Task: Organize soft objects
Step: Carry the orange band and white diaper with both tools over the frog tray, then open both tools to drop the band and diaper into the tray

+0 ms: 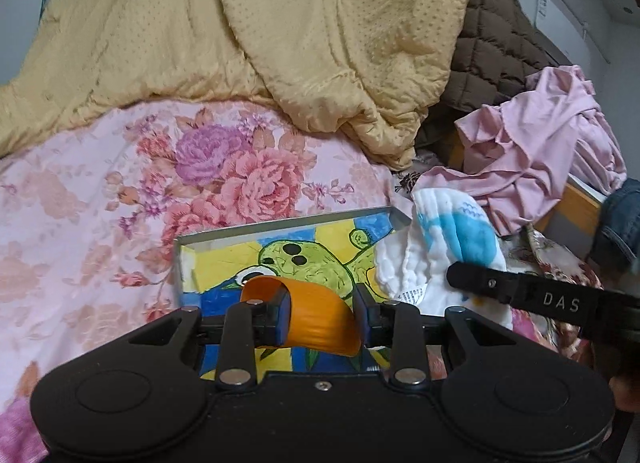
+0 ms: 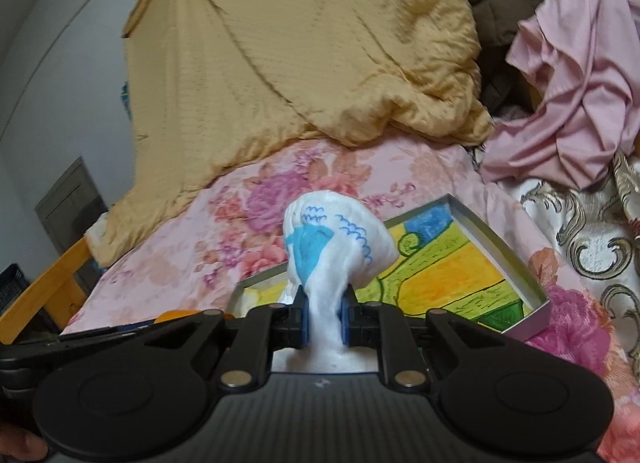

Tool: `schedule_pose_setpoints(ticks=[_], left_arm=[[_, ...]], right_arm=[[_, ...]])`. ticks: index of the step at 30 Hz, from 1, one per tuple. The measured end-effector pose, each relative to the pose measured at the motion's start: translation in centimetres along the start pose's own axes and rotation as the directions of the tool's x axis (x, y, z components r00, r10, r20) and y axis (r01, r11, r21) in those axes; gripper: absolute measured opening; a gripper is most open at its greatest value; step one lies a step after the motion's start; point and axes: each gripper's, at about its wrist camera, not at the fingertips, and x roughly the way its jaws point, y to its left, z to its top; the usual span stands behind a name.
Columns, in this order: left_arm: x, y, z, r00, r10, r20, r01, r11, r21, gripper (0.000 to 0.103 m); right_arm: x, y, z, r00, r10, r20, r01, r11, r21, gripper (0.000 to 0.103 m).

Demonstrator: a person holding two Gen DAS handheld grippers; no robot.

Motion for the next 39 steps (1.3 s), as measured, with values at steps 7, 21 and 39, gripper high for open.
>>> schedule_pose_setpoints(ticks=[7, 21, 39], left_arm=[[4.9, 1.0, 0.2, 0.996, 0.026, -0.087, -0.03, 0.998, -0.051, 0.034], [7.5, 1.6, -0.9, 0.986, 0.058, -0.156, -0.076, 0.99, -0.116, 0.035], [5.5, 1.1, -1.6, 0.979, 0.107, -0.174, -0.119, 0.991, -0.06, 0.062]], right_arm=[[3.5, -2.1, 0.0, 0.999, 0.0, -0.052, 0.004, 0.997, 0.077, 0.017], [6.2, -3.2, -0.2, 0.993, -0.009, -0.121, 0.023, 0.993, 0.112, 0.024], [3.7, -4.0, -0.4, 0.985, -0.089, -0.145, 0.101, 0.992, 0.074, 0.058]])
